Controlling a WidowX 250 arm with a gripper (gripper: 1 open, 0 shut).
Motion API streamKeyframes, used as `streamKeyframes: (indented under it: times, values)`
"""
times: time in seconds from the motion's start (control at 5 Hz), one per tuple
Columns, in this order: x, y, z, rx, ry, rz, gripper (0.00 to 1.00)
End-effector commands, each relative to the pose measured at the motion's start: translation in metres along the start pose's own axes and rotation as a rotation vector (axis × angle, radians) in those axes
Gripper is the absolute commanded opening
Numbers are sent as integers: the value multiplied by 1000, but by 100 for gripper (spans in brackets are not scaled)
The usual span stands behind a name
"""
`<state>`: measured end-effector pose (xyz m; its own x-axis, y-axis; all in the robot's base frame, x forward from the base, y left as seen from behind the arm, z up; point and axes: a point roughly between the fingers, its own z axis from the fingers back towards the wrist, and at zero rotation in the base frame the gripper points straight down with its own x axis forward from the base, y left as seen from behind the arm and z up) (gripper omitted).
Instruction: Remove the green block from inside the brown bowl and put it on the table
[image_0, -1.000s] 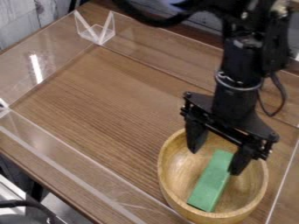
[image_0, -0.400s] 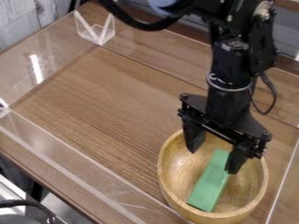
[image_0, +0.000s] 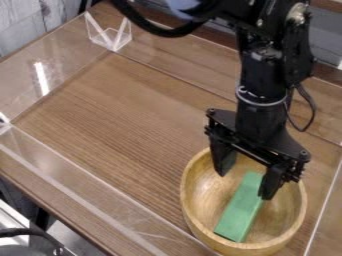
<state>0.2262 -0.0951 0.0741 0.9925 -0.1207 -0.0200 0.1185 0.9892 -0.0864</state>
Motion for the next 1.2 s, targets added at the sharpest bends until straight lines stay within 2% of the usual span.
streamKeyframes:
  times: [0.0,1.0]
  values:
    - [4,1,5,-14,-29,6,100]
    - [6,1,-2,-43,-23,3,100]
